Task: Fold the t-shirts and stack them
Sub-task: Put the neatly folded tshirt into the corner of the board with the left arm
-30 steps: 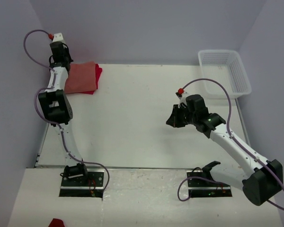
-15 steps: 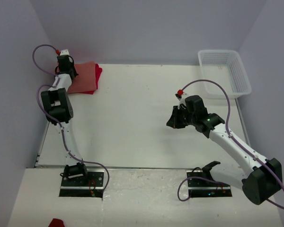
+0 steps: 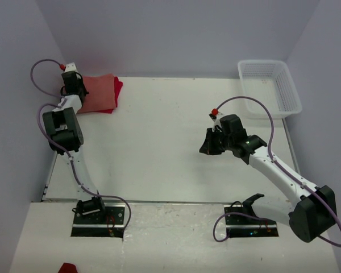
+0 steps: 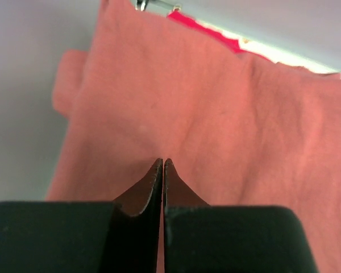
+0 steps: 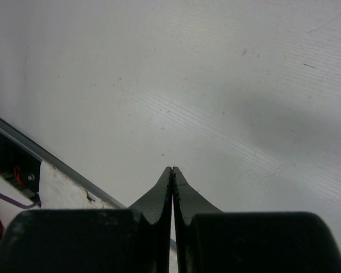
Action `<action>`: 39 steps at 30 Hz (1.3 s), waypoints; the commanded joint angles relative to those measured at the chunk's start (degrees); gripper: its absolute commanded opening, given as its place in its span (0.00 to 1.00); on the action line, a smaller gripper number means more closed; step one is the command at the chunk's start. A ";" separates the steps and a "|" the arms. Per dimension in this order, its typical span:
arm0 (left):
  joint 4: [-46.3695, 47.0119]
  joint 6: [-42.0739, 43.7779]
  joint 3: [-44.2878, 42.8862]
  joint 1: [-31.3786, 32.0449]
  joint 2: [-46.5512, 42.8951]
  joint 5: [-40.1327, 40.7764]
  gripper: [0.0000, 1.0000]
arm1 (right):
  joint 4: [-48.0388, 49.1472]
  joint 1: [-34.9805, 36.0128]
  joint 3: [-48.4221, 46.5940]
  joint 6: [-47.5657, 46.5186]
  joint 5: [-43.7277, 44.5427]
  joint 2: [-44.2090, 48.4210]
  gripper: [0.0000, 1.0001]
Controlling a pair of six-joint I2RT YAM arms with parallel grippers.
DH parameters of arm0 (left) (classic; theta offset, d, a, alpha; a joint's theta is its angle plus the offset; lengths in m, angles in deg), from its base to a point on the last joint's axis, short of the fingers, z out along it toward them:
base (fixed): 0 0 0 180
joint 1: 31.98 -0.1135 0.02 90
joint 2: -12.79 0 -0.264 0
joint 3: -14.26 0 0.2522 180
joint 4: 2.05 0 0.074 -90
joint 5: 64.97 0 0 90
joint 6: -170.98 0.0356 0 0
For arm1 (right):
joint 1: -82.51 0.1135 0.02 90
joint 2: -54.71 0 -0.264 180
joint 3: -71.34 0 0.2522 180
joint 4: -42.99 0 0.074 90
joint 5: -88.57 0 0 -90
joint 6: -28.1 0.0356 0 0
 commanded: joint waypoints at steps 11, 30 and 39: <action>7.24 -0.10 -0.66 -2.46 -7.80 -1.19 0.00 | -1.26 0.31 -1.65 0.93 1.03 1.07 0.00; 4.16 -2.12 -4.62 -4.75 2.22 -0.93 0.00 | -1.43 0.31 -3.59 0.85 0.59 -3.15 0.00; 7.23 -1.77 -2.42 -5.19 3.01 1.53 0.00 | -1.08 0.31 -3.32 0.49 -0.03 -4.55 0.00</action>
